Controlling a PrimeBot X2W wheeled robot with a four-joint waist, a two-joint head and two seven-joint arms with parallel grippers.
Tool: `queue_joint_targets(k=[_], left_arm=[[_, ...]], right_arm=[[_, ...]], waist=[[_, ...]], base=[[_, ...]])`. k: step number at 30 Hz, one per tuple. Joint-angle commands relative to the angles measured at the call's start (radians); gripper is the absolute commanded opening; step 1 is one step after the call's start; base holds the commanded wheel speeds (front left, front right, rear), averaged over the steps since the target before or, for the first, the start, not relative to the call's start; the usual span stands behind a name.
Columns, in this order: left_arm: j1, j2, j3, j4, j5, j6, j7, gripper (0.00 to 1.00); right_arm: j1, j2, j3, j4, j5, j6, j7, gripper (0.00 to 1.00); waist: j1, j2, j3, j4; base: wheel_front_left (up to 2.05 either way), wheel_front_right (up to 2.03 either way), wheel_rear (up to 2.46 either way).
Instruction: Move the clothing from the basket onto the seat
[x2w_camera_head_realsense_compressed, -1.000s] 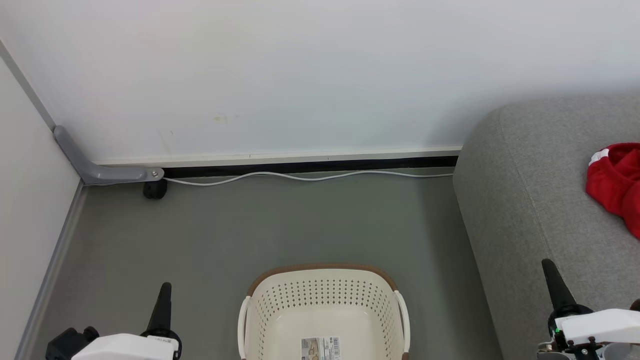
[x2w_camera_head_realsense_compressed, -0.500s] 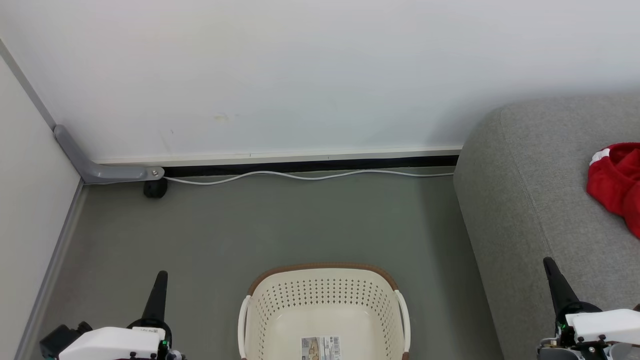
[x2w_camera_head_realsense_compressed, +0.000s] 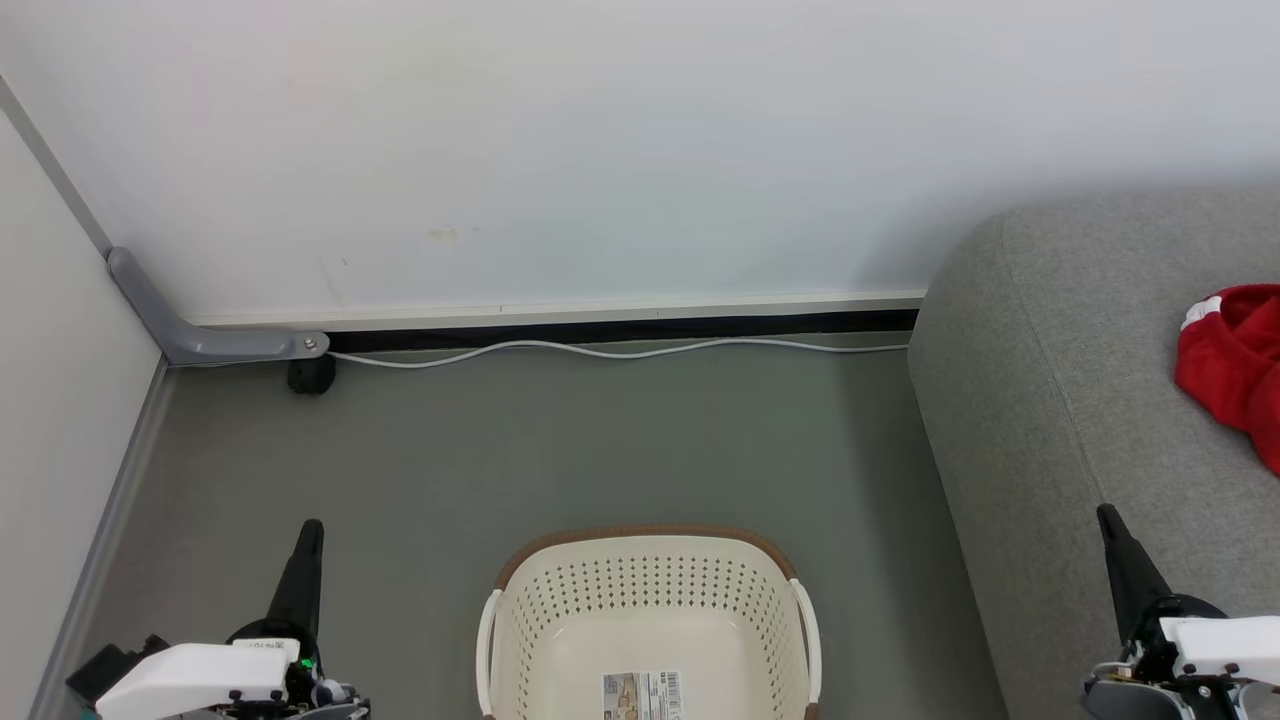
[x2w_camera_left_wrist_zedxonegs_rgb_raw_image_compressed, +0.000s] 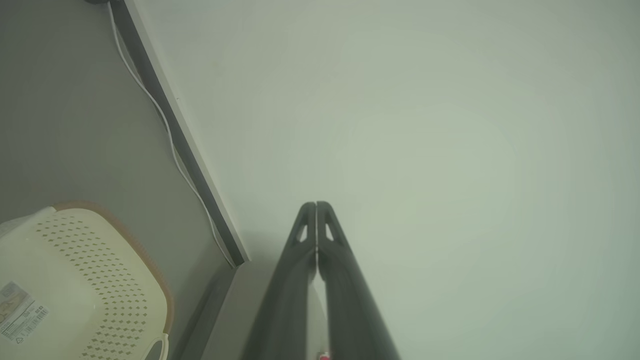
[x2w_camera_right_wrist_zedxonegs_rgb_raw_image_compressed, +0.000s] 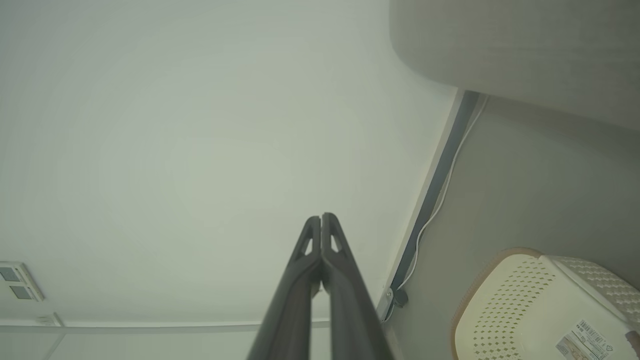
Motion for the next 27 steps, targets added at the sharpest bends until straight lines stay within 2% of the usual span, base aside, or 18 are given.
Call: queue_joint_targets(k=[1, 8, 27], left_arm=[[-0.063, 0.012, 0.036, -0.031, -0.03, -0.012, 0.009, 0.0], [-0.074, 0.013, 0.05, -0.035, -0.102, -0.025, 0.029, 0.0], [-0.074, 0.013, 0.05, -0.035, -0.102, -0.025, 0.029, 0.0]], right_arm=[[-0.043, -0.005, 0.009, -0.037, 0.028, 0.001, 0.016, 0.0], [-0.045, 0.005, -0.008, -0.043, 0.092, 0.002, 0.037, 0.0], [-0.045, 0.005, -0.009, -0.043, 0.091, 0.002, 0.037, 0.0]], waist=[[0.0, 0.0, 0.0, 0.0], [0.0, 0.0, 0.001, 0.001], [0.0, 0.0, 0.001, 0.001]], base=[[0.0, 0.0, 0.0], [0.0, 0.0, 0.0], [0.0, 0.0, 0.0]])
